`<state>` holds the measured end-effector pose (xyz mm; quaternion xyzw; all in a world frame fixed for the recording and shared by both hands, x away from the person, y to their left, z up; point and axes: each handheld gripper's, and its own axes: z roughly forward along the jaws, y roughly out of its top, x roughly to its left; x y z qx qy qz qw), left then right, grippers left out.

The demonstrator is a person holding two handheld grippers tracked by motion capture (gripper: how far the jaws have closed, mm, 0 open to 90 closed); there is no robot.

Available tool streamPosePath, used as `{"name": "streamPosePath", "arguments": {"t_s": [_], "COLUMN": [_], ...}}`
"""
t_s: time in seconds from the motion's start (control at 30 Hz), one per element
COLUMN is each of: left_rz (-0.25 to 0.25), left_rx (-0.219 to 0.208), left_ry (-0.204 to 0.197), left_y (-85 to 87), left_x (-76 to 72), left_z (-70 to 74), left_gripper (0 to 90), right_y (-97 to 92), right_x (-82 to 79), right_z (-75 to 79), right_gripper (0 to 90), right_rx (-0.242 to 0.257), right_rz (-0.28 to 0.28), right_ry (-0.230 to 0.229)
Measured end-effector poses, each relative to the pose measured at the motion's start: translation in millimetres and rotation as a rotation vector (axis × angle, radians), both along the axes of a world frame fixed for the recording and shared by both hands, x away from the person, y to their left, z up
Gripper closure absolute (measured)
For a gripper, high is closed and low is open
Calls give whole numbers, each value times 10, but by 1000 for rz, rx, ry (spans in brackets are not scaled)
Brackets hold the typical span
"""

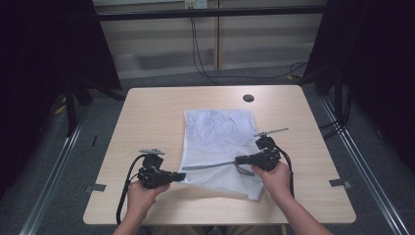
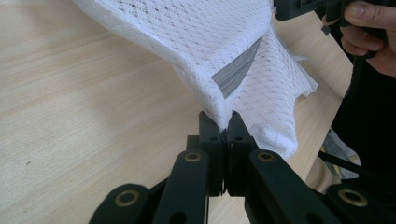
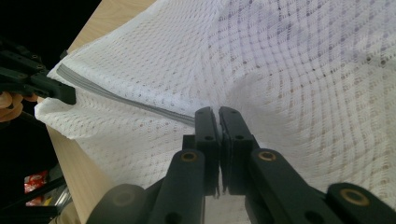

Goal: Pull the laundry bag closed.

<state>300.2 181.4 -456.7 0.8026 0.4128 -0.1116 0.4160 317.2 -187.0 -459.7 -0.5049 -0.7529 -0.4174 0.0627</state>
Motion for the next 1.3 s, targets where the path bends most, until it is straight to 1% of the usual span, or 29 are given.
{"name": "streamPosePath", "arguments": {"t_s": [0.2,0.23,0.37,0.4,0.43,0.47,0.5,0.53,0.57,0.6,0.63,0.67,0.7,0.77,0.8,0.83,0.97,1.0,1.03,1.07,1.1,1.13,1.17,1.23,1.3], "left_rz": [-9,-13,-14,3,22,39,43,43,37,35,35,33,38,38,38,36,31,43,44,40,34,34,23,32,24], "left_rx": [-4,1,2,35,22,-22,-19,-5,-10,-5,10,17,7,-7,-7,-6,-6,-2,-8,-11,-22,-16,-11,-18,-17], "left_ry": [0,-2,3,-14,-9,9,11,1,3,-1,-8,-9,-8,6,10,8,11,7,9,6,15,10,11,15,13], "left_y": [-11,-12,-23,6,70,153,210,225,220,199,173,163,168,189,186,183,180,184,197,208,201,182,170,146,146], "left_x": [-4,-5,-8,-8,4,19,26,24,22,21,17,19,24,32,31,30,27,24,27,31,30,25,27,22,23], "left_z": [5,3,0,10,12,8,12,16,18,20,25,25,18,4,-2,-3,-6,-4,-3,-4,-6,-8,-10,-15,-15], "left_gripper": [889,889,890,891,891,891,891,891,891,890,890,890,890,890,890,890,890,890,890,890,890,890,889,889,889], "right_y": [-15,-14,-29,-27,-47,-130,-247,-364,-433,-449,-428,-408,-407,-444,-459,-466,-510,-532,-556,-595,-636,-663,-670,-674,-689], "right_x": [-7,-10,-13,-18,-24,-19,-14,-12,-14,-20,-35,-47,-50,-51,-55,-60,-75,-82,-91,-93,-100,-108,-114,-128,-135], "right_z": [11,14,3,8,23,10,-26,-64,-77,-68,-43,-25,-17,-18,-18,-16,-26,-25,-21,-23,-27,-26,-22,-11,-15], "right_gripper": [873,873,873,873,874,873,873,873,873,872,872,872,872,872,872,872,872,872,872,872,872,871,871,871,871], "right_rx": [-1,-2,-4,-27,-113,-131,-71,-9,13,-2,-42,-71,-79,-44,-30,-27,-31,-34,-46,-42,-15,2,-9,-34,-28], "right_rz": [-1,-3,-3,-16,-37,-50,-78,-112,-129,-117,-109,-96,-91,-99,-102,-102,-103,-108,-119,-121,-127,-132,-132,-129,-129], "right_ry": [-4,-4,-5,-9,-39,-44,-14,17,30,13,-6,-20,-21,-17,-15,-14,-9,-11,-14,-13,-8,-4,-9,-20,-20]}}
